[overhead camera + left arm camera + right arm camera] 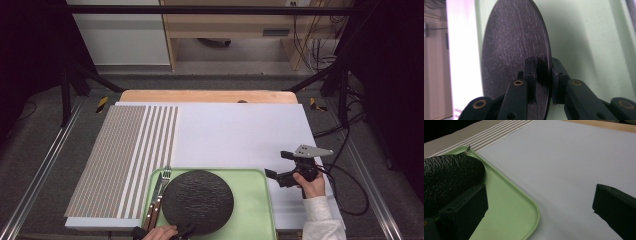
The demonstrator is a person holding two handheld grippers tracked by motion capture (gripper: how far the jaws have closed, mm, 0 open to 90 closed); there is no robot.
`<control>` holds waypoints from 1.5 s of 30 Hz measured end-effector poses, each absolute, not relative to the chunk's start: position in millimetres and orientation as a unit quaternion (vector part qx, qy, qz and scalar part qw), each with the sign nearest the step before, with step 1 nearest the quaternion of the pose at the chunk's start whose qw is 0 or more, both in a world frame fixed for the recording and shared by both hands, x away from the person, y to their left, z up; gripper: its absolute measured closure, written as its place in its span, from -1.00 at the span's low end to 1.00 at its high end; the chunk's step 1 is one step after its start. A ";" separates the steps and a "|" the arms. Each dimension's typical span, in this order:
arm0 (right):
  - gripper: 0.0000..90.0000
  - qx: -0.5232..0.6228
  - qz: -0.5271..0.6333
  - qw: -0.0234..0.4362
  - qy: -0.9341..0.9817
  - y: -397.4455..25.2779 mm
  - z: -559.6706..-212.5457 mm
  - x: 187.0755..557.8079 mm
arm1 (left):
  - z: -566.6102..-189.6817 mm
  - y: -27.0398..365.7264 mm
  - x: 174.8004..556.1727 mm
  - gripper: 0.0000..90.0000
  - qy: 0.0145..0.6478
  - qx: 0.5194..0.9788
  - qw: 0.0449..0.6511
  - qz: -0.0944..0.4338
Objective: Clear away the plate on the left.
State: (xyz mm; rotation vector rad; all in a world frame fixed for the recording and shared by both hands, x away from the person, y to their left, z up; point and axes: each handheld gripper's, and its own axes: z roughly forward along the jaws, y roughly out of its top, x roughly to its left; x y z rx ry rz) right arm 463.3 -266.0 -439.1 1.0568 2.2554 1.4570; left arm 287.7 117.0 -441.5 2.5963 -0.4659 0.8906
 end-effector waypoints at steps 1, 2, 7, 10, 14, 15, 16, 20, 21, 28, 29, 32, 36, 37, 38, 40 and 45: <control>-0.99 0.363 0.500 0.129 0.776 -266.1 -439.2 463.4 | -442.5 116.4 288.2 0.69 -0.166 0.919 0.176 0.311; -0.99 0.362 0.500 0.130 0.776 -266.2 -439.2 463.4 | -443.9 115.8 288.4 0.67 -0.164 0.920 0.177 0.307; -0.99 0.362 0.501 0.128 0.775 -265.9 -439.2 463.4 | -447.5 113.3 289.6 0.59 -0.156 0.925 0.181 0.295; -0.99 0.363 0.501 0.127 0.776 -265.7 -439.3 463.4 | -448.9 112.3 290.4 0.56 -0.152 0.927 0.183 0.289; -0.99 0.362 0.501 0.128 0.776 -265.9 -439.2 463.4 | -449.9 111.4 291.8 0.48 -0.143 0.931 0.182 0.283; -0.99 0.362 0.501 0.128 0.776 -265.8 -439.2 463.4 | -450.2 111.2 292.0 0.46 -0.141 0.931 0.183 0.282; -0.99 0.362 0.501 0.127 0.776 -265.8 -439.3 463.4 | -450.4 111.0 292.3 0.43 -0.138 0.932 0.184 0.280; -0.99 0.363 0.501 0.127 0.776 -265.6 -439.3 463.4 | -452.0 109.6 293.9 0.32 -0.131 0.936 0.180 0.272; -0.99 0.362 0.501 0.127 0.776 -265.7 -439.3 463.4 | -452.5 109.3 294.2 0.30 -0.128 0.938 0.178 0.269; -0.99 0.363 0.500 0.128 0.776 -265.7 -439.3 463.5 | -452.8 108.5 297.4 0.02 -0.089 0.946 0.185 0.250; -0.99 0.363 0.500 0.128 0.776 -265.8 -439.4 463.5 | -452.3 108.7 297.8 -0.03 -0.084 0.946 0.186 0.251; -0.99 0.363 0.501 0.127 0.776 -265.4 -439.5 463.5 | -449.8 109.6 300.4 -0.16 -0.066 0.948 0.194 0.245; -0.99 0.363 0.501 0.128 0.776 -265.7 -439.4 463.5 | -446.9 110.3 303.2 -0.27 -0.042 0.951 0.200 0.230; -0.99 0.363 0.500 0.128 0.776 -265.8 -439.4 463.5 | -445.6 110.6 303.9 -0.29 -0.034 0.953 0.202 0.225; -0.99 0.362 0.499 0.129 0.776 -265.9 -439.5 463.6 | -444.4 111.0 304.4 -0.30 -0.028 0.953 0.207 0.220; -0.99 0.362 0.500 0.128 0.776 -265.8 -439.4 463.6 | -441.7 112.2 305.9 -0.35 -0.010 0.954 0.220 0.206; -0.99 0.363 0.501 0.127 0.776 -265.8 -439.3 463.5 | -429.0 118.5 312.2 -0.46 0.036 0.943 0.264 0.198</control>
